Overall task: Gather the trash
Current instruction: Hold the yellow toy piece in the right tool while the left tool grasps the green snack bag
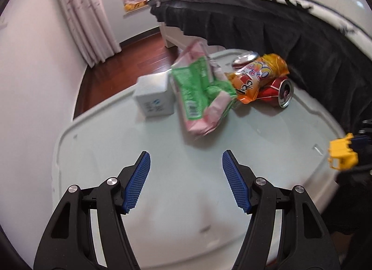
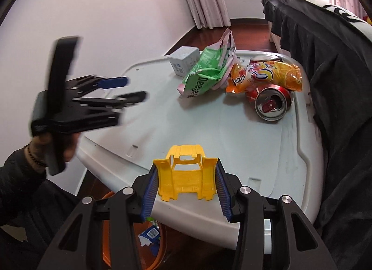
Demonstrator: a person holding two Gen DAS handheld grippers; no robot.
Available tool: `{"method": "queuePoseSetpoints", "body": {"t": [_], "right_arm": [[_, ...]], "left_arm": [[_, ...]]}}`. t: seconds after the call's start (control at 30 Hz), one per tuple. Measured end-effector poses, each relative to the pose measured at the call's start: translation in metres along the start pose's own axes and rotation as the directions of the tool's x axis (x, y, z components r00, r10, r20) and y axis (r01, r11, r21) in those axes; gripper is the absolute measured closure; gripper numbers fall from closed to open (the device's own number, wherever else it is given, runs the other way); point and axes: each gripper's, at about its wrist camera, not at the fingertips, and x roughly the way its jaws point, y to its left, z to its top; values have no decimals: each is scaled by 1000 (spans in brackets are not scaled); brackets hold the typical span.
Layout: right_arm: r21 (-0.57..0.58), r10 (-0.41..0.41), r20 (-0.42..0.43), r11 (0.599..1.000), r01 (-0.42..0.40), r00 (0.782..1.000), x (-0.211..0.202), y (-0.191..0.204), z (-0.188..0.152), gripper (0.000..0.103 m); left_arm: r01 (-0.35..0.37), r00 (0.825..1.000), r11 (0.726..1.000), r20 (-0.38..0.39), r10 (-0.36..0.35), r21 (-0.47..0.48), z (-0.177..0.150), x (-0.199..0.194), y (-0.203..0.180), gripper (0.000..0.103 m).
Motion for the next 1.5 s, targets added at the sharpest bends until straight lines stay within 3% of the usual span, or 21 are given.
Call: {"method": "queuePoseSetpoints", "body": {"t": [0.23,0.67,0.7,0.73,0.87,1.13,1.5], "right_arm": [[17,56,25,998,-56,998,-5,-5,1,58],[28,89,19,996,-90,996,-4,-7,1,58],[22,88,17,996,-89,996,-3,-6,2,58],[21,88,16,996,-88,996,-3,-6,2,58],[32,88,20,996,-89,996,-4,-8,1,58],[35,80,36,996,-81,996,-8,-8,2,58],[62,64,91,996,-70,994,-20,-15,3,58]], "left_arm": [[2,1000,998,-16,-1,68,35,44,-30,39],[-8,999,998,-51,12,70,66,101,-45,39],[-7,999,998,-53,11,68,67,106,-46,43],[-7,998,997,-55,11,71,68,109,-49,54],[-22,998,995,-59,28,102,66,118,-60,68],[47,999,996,10,-48,73,53,93,-58,85],[120,990,992,72,-123,43,39,48,-54,91]]}}
